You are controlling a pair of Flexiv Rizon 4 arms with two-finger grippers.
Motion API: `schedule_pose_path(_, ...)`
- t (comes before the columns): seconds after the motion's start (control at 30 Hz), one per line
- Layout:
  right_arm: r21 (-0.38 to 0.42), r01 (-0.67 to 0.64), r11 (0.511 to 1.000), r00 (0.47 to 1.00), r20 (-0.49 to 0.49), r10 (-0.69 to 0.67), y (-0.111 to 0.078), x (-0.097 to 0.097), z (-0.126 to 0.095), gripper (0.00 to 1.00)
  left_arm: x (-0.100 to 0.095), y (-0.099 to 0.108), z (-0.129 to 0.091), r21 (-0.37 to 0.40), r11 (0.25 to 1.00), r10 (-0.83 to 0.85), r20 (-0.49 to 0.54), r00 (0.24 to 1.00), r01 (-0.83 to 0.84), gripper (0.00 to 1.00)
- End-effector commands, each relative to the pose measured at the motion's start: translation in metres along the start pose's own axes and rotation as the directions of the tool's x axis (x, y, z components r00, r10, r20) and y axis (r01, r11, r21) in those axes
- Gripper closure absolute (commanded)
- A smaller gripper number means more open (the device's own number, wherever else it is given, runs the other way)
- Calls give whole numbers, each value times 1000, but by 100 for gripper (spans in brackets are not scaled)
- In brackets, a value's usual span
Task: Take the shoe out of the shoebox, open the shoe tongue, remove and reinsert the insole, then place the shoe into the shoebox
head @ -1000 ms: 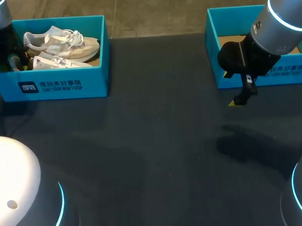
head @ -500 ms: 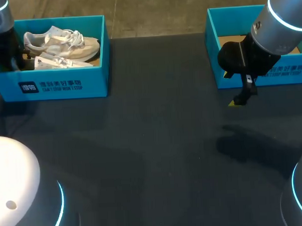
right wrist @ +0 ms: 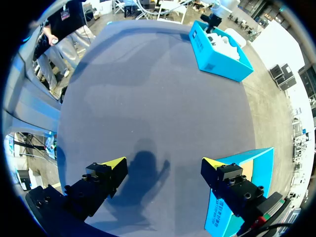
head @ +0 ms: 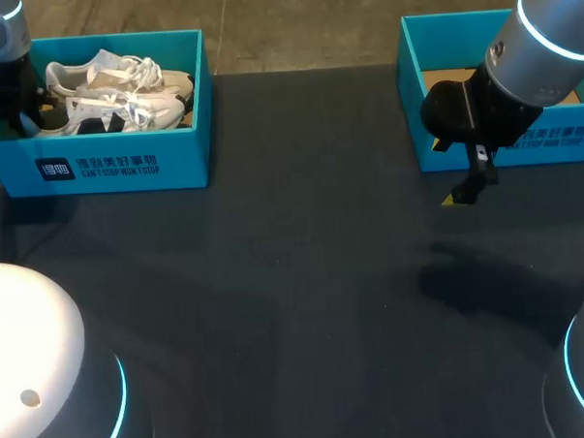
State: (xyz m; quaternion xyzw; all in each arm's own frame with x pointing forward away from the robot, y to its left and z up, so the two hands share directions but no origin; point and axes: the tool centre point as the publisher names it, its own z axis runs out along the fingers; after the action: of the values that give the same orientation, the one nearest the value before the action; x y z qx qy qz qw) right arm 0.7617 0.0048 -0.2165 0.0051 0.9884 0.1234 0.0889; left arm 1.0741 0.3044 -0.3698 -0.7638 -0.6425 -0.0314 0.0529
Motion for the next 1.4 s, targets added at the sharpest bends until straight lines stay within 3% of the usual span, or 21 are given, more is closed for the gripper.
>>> schedule_pose_path(0.03, 2, -1, 1000, 1000, 1, 1, 1, 0, 1, 0, 5, -3, -22, 17, 999, 32, 3, 999, -32, 100)
schedule_pose_path(0.23, 2, -1, 1000, 1000, 1, 1, 1, 0, 1, 0, 12, -7, -46, 67, 993, 97, 37, 995, -99, 100)
schedule_pose_path(0.87, 2, -1, 1000, 1000, 1, 1, 1, 0, 1, 0, 31, -7, -128, 97, 983, 153, 24, 988, -155, 100)
schedule_pose_path(1.2, 2, -1, 1000, 1000, 1, 1, 1, 0, 1, 0, 29, -3, -153, 38, 993, 115, -13, 993, -114, 100)
schedule_pose_path(1.4, 2, -1, 1000, 1000, 1, 1, 1, 0, 1, 0, 29, -3, -153, 38, 993, 115, -13, 993, -114, 100)
